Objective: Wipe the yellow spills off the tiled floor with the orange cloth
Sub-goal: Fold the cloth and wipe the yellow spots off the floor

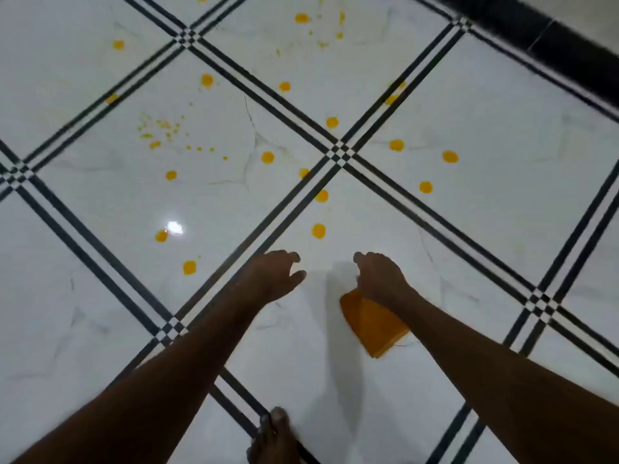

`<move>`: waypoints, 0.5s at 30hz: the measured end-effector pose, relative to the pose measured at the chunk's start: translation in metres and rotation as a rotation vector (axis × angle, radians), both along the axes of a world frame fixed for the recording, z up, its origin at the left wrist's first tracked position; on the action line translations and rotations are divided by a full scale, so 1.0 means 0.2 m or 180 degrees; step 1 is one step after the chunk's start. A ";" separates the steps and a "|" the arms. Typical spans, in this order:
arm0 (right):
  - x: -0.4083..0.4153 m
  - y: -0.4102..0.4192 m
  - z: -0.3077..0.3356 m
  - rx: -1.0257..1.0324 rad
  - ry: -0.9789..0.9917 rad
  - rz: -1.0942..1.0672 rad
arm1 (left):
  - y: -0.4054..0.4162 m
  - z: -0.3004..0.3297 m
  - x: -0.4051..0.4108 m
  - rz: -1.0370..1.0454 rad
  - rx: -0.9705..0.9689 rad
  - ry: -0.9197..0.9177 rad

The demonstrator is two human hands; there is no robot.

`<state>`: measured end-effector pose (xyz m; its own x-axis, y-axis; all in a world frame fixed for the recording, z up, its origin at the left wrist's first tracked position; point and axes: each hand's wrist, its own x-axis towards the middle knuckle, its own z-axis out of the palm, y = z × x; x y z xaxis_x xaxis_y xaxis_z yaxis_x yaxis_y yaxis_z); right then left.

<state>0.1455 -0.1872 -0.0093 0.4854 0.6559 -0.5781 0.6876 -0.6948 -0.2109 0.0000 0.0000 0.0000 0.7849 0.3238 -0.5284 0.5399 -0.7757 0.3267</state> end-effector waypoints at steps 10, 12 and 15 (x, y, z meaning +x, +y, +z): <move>0.01 -0.01 -0.30 -0.0275 0.0029 0.0669 | -0.01 -0.37 0.09 -0.0445 -0.0144 0.0010; 0.06 0.06 -0.26 -0.0274 0.0502 0.0561 | 0.01 -0.34 0.15 -0.0322 -0.0467 0.0025; 0.14 0.19 -0.13 0.0048 0.0760 0.0380 | 0.07 -0.27 0.26 -0.0096 -0.1262 0.0054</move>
<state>0.1736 -0.1486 -0.0347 0.2550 0.7097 -0.6568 0.6939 -0.6073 -0.3868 0.0526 0.0132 -0.0531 0.7809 0.0690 -0.6208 0.5268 -0.6068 0.5952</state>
